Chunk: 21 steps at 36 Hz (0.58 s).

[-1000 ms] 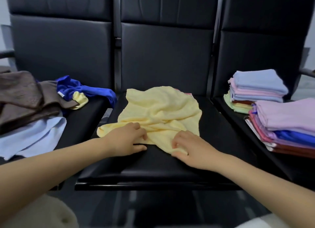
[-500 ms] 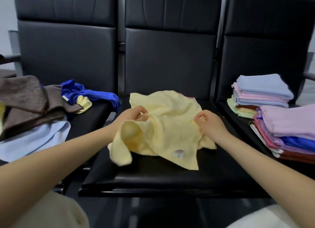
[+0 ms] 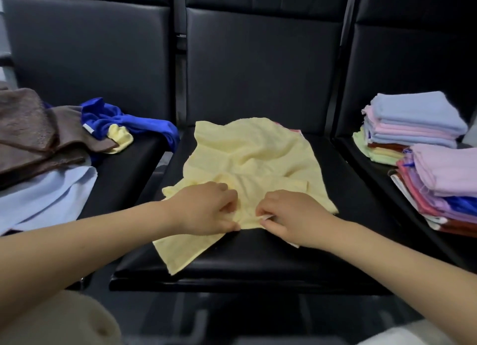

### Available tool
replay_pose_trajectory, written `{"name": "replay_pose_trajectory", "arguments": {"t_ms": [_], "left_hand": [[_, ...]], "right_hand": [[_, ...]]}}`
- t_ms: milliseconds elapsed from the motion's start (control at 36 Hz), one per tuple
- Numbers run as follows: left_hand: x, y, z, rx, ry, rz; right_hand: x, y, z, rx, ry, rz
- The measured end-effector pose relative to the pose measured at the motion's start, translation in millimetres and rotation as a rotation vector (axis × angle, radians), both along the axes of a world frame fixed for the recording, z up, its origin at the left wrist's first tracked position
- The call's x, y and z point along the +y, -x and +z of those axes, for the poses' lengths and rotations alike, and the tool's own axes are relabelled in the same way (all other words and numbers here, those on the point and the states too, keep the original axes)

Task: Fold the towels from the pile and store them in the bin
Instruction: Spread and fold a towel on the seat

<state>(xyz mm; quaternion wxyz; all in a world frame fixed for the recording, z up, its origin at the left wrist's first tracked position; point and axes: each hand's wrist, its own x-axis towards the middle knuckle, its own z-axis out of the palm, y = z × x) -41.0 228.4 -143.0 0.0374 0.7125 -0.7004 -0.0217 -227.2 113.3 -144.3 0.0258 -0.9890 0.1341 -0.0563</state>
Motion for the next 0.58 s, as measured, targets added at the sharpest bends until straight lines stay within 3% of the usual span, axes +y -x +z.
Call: {"name": "replay_pose_trajectory", "arguments": {"t_ms": [167,306,500,583], "left_hand": [[-1.3,-1.6,-5.6,0.044,0.076,-0.025],[-6.3,-5.9,8.3,0.309,0.069,0.077],[-27.4,-12.0,30.7,0.946,0.292,0.472],[-36.5,-17.1,46.0,1.028,0.381,0.534]], "right_hand": [[6.1,-3.6,-7.7,-0.044,0.015,-0.027],[-2.1,-7.7,0.0,-0.168,-0.349,-0.232],[-23.0,-16.2,9.6,-0.333,-0.785,-0.498],[-37.0,-19.5,14.5,-0.464,-1.031,-0.613]]}}
